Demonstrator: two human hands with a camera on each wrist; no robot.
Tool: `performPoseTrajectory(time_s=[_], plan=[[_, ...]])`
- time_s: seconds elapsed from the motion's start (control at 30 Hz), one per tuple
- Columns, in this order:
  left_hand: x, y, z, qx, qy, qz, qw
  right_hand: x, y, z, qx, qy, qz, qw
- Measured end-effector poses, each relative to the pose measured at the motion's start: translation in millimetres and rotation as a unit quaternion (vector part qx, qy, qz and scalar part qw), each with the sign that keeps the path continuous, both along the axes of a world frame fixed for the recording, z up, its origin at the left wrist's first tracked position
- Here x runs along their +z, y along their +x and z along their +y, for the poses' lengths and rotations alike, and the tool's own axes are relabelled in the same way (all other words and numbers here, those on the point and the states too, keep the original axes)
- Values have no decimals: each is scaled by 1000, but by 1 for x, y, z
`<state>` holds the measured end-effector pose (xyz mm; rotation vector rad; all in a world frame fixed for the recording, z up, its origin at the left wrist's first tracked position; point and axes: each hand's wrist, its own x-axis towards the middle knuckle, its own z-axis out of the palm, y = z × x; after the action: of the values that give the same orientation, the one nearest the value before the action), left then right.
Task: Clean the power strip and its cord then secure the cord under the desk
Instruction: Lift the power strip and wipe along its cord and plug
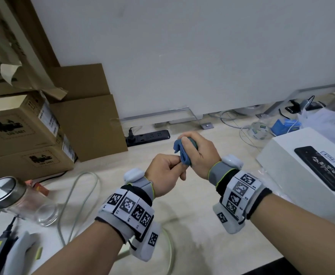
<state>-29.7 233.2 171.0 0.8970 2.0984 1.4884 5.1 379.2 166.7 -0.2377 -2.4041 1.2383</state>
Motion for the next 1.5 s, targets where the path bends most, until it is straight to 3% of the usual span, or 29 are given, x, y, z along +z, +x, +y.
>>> performPoseTrajectory(time_s=[0.2, 0.37, 0.5, 0.6, 0.63, 0.67, 0.7, 0.73, 0.77, 0.8, 0.87, 0.97, 1.03, 1.13, 1.23, 1.3, 1.37, 1.4, 1.5], plan=[[-10, -1, 4, -8, -29, 28, 999, 3, -18, 8, -19, -151, -70, 986], [-1, -3, 5, -29, -40, -41, 998, -3, -24, 11, -74, -323, -133, 934], [0, -3, 5, -13, -28, -72, 997, -6, -33, 16, -169, -429, -127, 878], [-3, -5, 1, -10, -6, -166, 986, 17, -39, 23, -161, -570, -114, 797], [-4, -6, 0, -7, -8, -182, 983, 27, -39, 24, -137, -578, -120, 796], [-4, -7, 0, -3, -15, -187, 982, 33, -38, 20, -112, -553, -119, 817], [-3, -8, 0, 1, -20, -187, 982, 35, -33, 16, -87, -475, -109, 869], [-1, -10, 0, 6, -21, -191, 981, 31, -25, 11, -53, -347, -96, 931], [2, -11, 0, 9, -20, -202, 979, 23, -18, 5, -6, -203, -85, 975], [4, -14, 0, 6, -16, -220, 975, 15, -9, 0, 45, -76, -74, 993], [9, -18, -2, -16, -4, -261, 965, 4, 0, -2, 90, 43, -35, 994], [14, -24, -1, -26, 17, -294, 955, 4, -6, -4, 71, 76, 8, 995], [18, -25, 3, -12, 31, -297, 954, 12, -13, -11, 18, 41, -8, 999], [20, -24, 11, 6, 34, -276, 961, 21, -25, -18, -56, -90, -60, 993], [18, -23, 14, 11, 43, -245, 969, 19, -39, -22, -126, -306, -110, 937], [16, -23, 13, 10, 59, -251, 966, 23, -47, -20, -140, -467, -123, 864], [16, -26, 10, 7, 68, -258, 964, 32, -53, -9, -113, -620, -96, 770], [15, -28, 9, 5, 68, -255, 964, 35, -56, -1, -98, -652, -80, 747], [6, -33, 9, 22, 28, -138, 990, 38, -61, 8, -73, -655, -57, 750]])
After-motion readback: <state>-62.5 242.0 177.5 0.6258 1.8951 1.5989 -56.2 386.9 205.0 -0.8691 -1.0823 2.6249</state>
